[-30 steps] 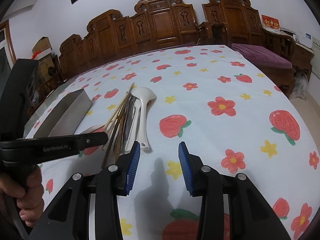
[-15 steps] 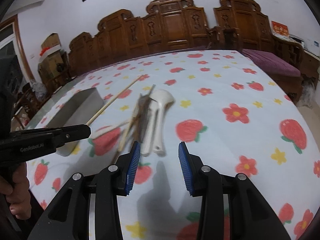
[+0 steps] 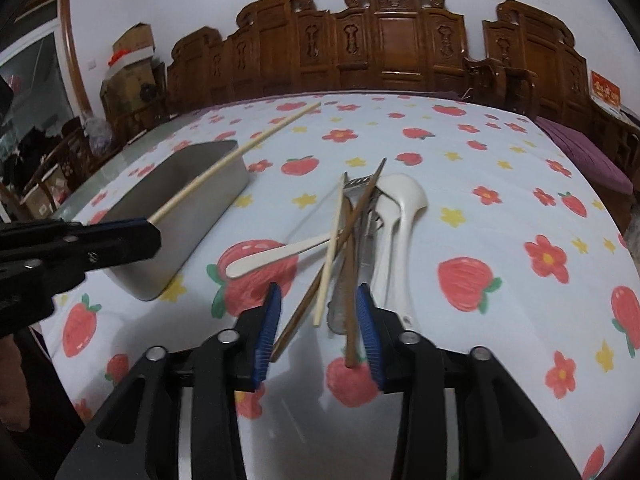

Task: Organize utensils
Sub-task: 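Move the left tool to the utensil pile and grasp a wooden chopstick, then carry the chopstick with the left tool and drop it into the metal tray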

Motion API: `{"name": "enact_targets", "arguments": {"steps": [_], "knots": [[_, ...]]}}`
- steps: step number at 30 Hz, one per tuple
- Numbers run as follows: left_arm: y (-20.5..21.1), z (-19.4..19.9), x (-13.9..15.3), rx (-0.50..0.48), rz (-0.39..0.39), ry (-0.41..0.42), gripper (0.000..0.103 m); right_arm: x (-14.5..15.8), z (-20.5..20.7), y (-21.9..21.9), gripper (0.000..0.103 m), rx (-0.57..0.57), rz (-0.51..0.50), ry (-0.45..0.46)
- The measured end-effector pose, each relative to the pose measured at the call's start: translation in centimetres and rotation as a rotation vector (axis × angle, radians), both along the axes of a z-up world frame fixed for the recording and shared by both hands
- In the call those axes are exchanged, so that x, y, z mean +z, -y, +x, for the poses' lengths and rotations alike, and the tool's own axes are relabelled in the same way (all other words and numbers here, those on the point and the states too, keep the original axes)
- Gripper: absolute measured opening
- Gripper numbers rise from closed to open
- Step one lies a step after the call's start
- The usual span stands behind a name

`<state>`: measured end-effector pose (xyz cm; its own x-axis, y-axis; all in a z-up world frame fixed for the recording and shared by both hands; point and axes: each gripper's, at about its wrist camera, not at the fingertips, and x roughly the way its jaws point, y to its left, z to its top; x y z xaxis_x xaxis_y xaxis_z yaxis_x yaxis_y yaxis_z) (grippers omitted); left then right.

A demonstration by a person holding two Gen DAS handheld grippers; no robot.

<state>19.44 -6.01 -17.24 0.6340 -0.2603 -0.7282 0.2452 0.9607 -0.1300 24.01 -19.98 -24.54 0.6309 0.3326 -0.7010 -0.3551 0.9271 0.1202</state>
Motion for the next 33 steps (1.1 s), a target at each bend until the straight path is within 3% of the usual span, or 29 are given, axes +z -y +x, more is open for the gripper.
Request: {"name": "enact_targets", "arguments": {"steps": [4, 9, 20, 33], "knots": [[-0.4, -0.3, 0.1, 0.004, -0.003, 0.010, 0.004, -0.5, 0.4, -0.5, 0.026, -0.007, -0.032, -0.017], [-0.6, -0.5, 0.2, 0.002, -0.001, 0.013, 0.004, -0.7, 0.8, -0.6, 0.006, -0.010, -0.054, -0.022], [-2.4, -1.0, 1.8, 0.025, -0.008, 0.027, 0.004, 1.2, -0.7, 0.1, 0.006, -0.024, -0.043, 0.016], [-6.6, -2.0, 3.5, 0.060, 0.088, 0.026, 0.004, 6.7, -3.2, 0.3, 0.006, -0.028, -0.023, 0.119]]}}
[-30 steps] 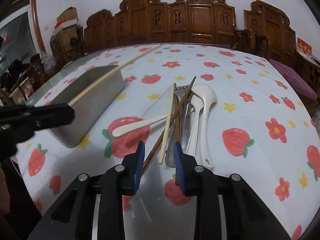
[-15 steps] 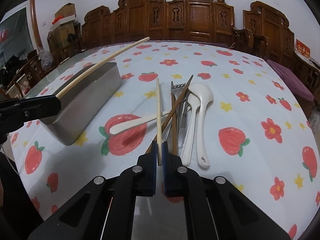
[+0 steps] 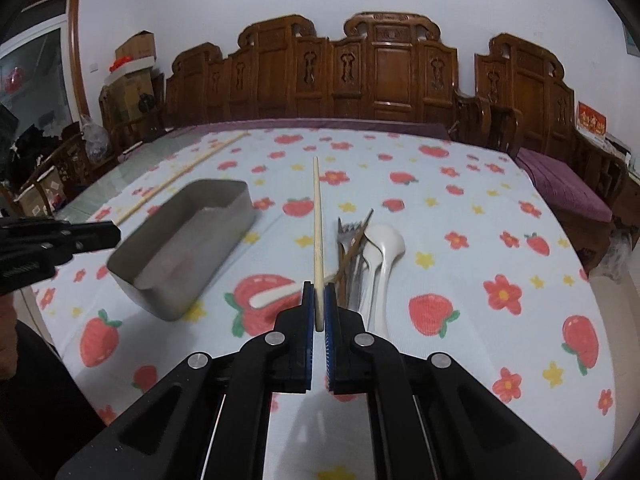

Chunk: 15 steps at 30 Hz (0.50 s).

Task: Organize utensils
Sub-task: 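Carry the chopstick with the left tool and drop it into the metal tray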

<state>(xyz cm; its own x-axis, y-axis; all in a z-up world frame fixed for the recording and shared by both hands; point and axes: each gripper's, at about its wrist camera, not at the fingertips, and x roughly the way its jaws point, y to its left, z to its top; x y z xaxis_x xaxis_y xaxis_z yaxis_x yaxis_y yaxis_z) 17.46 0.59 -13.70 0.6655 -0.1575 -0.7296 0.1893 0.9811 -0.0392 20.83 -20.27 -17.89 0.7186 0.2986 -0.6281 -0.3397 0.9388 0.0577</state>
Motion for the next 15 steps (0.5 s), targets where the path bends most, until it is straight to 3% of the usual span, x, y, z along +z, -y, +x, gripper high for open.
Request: {"name": "enact_targets", "arguments": {"steps": [15], "knots": [[-3.7, 3.3, -3.5, 0.039, 0.101, -0.148, 0.004, 1.4, -1.2, -3.6, 0.006, 0.073, -0.016, 0.010]]}}
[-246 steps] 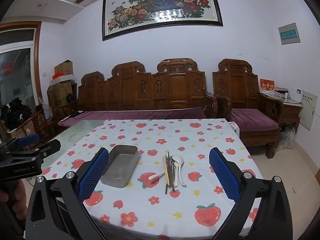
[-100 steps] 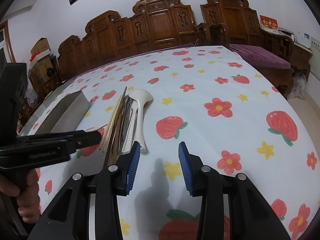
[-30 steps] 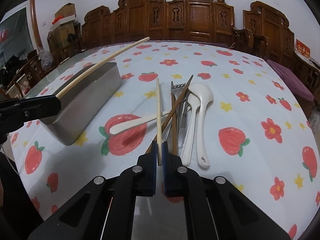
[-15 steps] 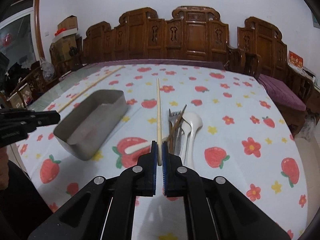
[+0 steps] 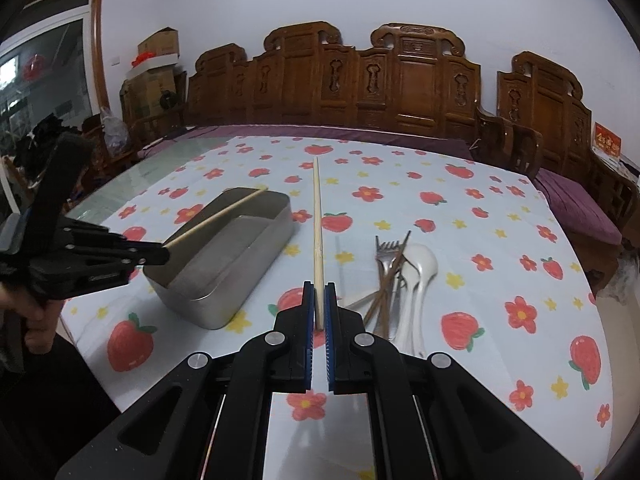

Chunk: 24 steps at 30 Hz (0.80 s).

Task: Organize utensils
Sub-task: 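Carry the chopstick with the left tool and drop it into the metal tray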

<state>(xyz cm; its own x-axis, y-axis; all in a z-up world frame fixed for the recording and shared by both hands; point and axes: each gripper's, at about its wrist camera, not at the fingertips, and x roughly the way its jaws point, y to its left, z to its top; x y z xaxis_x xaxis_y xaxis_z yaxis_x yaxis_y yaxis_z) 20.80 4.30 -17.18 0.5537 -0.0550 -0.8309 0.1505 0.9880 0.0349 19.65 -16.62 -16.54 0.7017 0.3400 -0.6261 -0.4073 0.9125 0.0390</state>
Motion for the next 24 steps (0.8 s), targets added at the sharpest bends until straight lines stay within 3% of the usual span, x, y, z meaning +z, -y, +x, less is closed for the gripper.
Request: {"name": "enact_targets", "arguments": {"steps": [16, 19, 22, 24], "knots": [[-2.8, 1.1, -0.3, 0.060, -0.089, 0.056, 0.006, -0.3, 0.3, -3.7, 0.006, 0.058, -0.025, -0.033], [-3.0, 1.0, 0.0, 0.057, -0.103, 0.067, 0.019, -0.6, 0.6, -4.9, 0.006, 0.070, -0.029, -0.045], [-3.6, 0.8, 0.4, 0.064, -0.116, 0.086, 0.022, -0.7, 0.9, -5.9, 0.006, 0.078, -0.029, -0.059], [-4.2, 0.5, 0.8, 0.073, -0.122, 0.102, 0.033, -0.9, 1.2, -6.6, 0.006, 0.084, -0.028, -0.070]]}}
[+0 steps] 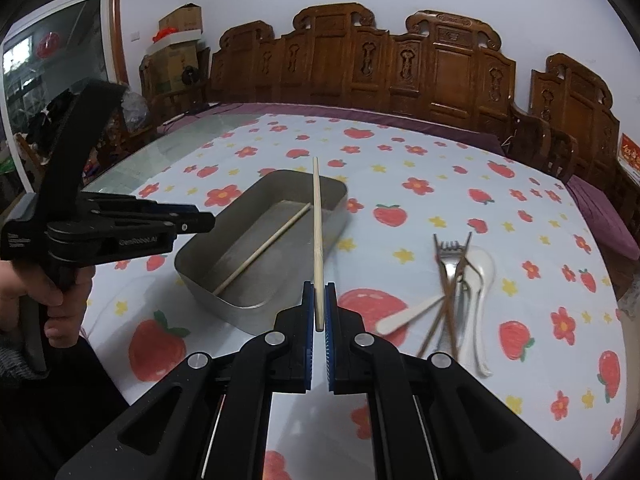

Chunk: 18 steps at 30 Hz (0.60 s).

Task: Organize utensils

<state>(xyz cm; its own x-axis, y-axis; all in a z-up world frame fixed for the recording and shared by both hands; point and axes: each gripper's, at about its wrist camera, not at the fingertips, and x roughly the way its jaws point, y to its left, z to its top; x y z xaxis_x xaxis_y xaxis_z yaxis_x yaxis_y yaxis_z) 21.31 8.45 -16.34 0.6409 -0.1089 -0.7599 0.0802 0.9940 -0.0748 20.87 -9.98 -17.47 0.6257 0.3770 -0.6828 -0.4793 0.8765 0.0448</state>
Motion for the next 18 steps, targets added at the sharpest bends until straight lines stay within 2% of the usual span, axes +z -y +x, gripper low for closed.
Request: {"name": "enact_targets", "arguments": {"steps": [2, 5, 8, 10, 18], "knots": [[-0.6, -0.3, 0.4, 0.013, -0.003, 0.018, 0.041, -0.2, 0.4, -0.7, 0.006, 0.003, 0.000, -0.012], [-1.8, -0.7, 1.2, 0.042, -0.005, 0.046, 0.059, -0.8, 1.2, -1.8, 0.006, 0.008, 0.007, -0.045], [-3.0, -0.9, 1.7, 0.078, 0.006, 0.069, 0.064, -1.1, 1.9, -2.8, 0.006, 0.011, 0.003, -0.066], [-3.7, -1.0, 1.9, 0.094, 0.004, 0.080, 0.091, -1.3, 2.6, -3.7, 0.006, 0.012, -0.001, -0.086], [-5.4, -1.4, 2.8, 0.138, 0.003, 0.115, 0.094, -1.7, 4.4, -6.7, 0.006, 0.003, -0.022, -0.143]]}}
